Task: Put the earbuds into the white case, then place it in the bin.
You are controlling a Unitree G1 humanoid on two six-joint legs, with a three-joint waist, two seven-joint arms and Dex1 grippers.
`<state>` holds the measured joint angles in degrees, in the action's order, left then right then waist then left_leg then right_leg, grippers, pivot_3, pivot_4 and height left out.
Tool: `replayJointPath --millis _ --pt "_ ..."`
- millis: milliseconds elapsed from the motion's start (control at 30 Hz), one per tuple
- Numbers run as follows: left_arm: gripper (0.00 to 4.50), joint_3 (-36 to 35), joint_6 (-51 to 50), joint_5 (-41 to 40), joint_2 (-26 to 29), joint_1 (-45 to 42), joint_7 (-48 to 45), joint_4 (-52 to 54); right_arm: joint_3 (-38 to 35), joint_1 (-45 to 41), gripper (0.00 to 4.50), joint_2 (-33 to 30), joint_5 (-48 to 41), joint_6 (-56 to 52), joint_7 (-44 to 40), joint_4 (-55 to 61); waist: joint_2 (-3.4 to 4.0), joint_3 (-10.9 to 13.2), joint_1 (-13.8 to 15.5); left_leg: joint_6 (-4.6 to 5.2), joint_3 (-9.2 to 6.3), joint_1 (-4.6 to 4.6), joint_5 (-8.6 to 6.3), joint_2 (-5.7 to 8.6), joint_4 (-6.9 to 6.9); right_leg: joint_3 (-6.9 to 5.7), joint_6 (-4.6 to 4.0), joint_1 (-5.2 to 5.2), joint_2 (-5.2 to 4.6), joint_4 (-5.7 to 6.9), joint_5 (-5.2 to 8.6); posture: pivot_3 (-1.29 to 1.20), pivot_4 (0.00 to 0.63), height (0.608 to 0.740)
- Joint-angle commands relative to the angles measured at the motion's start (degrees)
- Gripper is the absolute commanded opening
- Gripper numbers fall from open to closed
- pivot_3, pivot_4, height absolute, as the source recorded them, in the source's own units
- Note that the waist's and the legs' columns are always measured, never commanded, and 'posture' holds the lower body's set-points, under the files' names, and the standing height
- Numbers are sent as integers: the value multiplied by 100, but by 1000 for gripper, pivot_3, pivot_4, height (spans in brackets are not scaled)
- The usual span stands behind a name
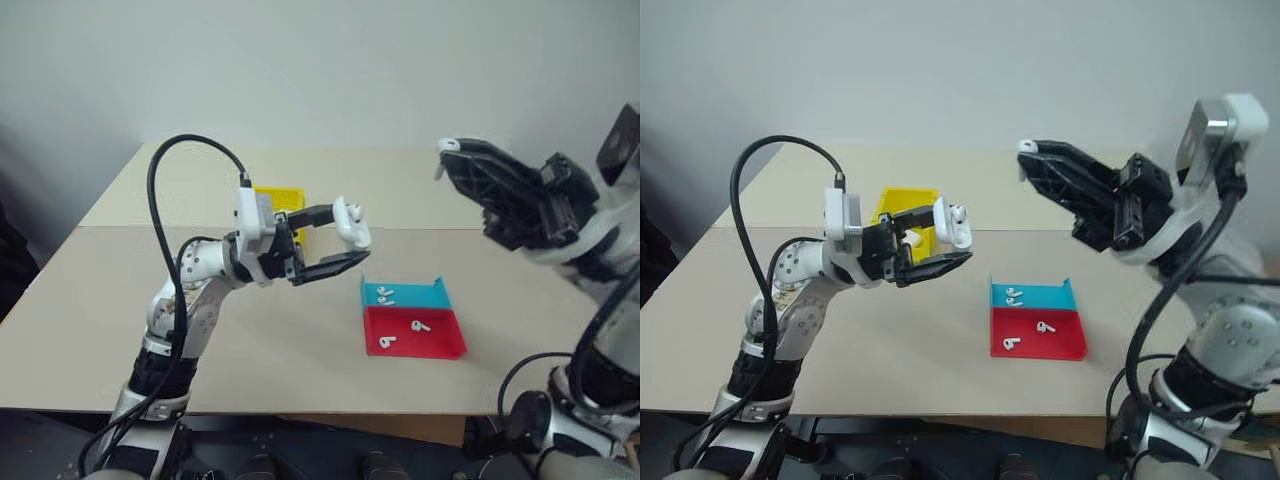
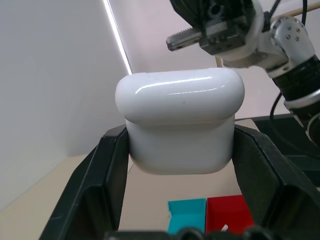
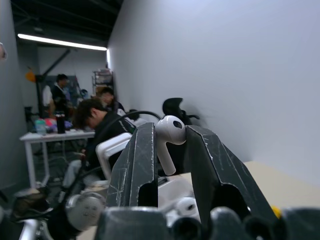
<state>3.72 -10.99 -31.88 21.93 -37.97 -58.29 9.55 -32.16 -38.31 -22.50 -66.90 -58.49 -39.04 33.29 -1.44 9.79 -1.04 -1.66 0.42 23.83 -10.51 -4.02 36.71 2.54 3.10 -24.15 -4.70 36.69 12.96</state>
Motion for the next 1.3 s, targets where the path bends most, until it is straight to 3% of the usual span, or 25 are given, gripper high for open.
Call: replayJointPath --millis 33,200,467,1300 --pt "2781 -19 -77 -137 -98 -240 -24 2 276 151 837 205 -742 460 727 418 0 0 -10 0 -1 0 0 0 0 0 0 1 0 -1 0 0 150 740" --pt "2781 -53 -136 -141 -169 -250 -17 90 882 519 837 238 -564 970 1009 658 0 0 -3 0 -6 -1 0 0 0 -3 14 2 2 0 9 0 150 740" --pt "2781 -159 -225 -268 -113 -48 16 366 1461 929 837 -63 -16 1641 758 561 0 0 -1 0 -6 0 0 -1 1 -3 15 1 2 -4 10 0 150 740" --pt "2781 -142 -214 -388 -77 138 -9 514 2163 1392 837 -486 717 2361 319 382 -1 0 15 0 -6 1 0 0 0 -3 15 2 2 -11 12 0 150 740"
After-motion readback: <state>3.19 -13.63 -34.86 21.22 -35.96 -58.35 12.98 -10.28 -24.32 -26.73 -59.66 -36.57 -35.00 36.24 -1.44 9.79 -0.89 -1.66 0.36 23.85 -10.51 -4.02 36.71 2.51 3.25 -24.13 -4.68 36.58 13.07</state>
